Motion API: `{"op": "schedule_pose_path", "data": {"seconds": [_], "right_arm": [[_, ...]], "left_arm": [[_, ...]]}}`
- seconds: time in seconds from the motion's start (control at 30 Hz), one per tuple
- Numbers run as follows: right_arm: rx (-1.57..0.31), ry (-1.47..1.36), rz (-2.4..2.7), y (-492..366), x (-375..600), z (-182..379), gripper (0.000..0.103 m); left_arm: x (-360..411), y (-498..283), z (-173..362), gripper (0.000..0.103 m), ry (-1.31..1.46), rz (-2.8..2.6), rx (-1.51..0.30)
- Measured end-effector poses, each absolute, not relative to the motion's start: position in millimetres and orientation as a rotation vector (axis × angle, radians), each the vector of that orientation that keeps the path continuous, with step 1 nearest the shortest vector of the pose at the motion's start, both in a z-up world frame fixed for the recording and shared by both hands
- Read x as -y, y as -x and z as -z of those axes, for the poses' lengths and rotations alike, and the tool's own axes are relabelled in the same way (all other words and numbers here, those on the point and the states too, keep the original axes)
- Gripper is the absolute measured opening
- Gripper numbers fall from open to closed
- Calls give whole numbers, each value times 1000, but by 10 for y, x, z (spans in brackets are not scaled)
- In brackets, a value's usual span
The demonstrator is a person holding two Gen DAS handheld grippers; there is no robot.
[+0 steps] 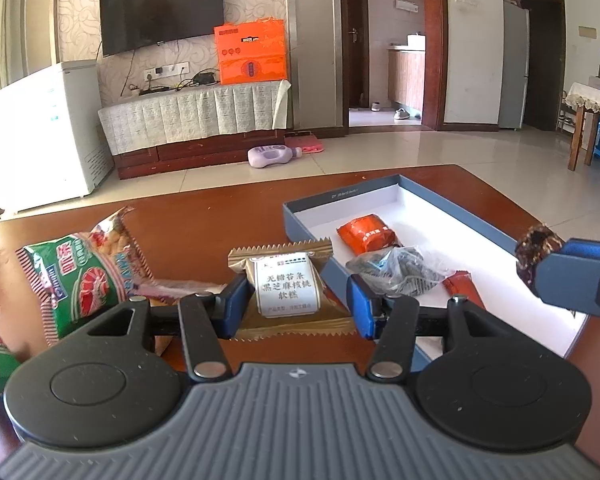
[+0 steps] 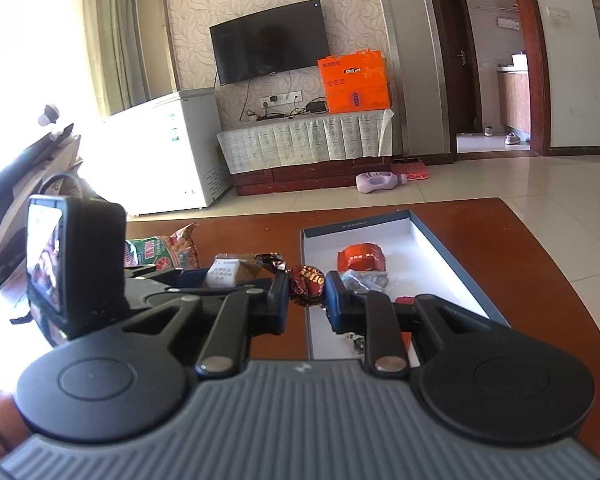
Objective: Organize snacks
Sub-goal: 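Carry the pastry toward the box with the left gripper while the right gripper carries the candy over it, then lower the tan pastry into the box and open the left gripper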
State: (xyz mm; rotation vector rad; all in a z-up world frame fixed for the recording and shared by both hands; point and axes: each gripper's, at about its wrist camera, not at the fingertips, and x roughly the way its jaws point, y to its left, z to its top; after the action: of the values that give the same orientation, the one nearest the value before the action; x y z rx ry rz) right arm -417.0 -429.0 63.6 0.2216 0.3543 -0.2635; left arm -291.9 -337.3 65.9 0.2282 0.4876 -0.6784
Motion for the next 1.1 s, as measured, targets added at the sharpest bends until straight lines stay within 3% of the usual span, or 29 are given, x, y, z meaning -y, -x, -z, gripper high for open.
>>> {"op": "schedule_pose_path", "data": {"seconds": [1.1], "right_arm": [[-369, -261, 315, 4091, 4432, -533, 23]], "left_arm": [[3857, 2678, -647, 59, -209, 754, -474]]}}
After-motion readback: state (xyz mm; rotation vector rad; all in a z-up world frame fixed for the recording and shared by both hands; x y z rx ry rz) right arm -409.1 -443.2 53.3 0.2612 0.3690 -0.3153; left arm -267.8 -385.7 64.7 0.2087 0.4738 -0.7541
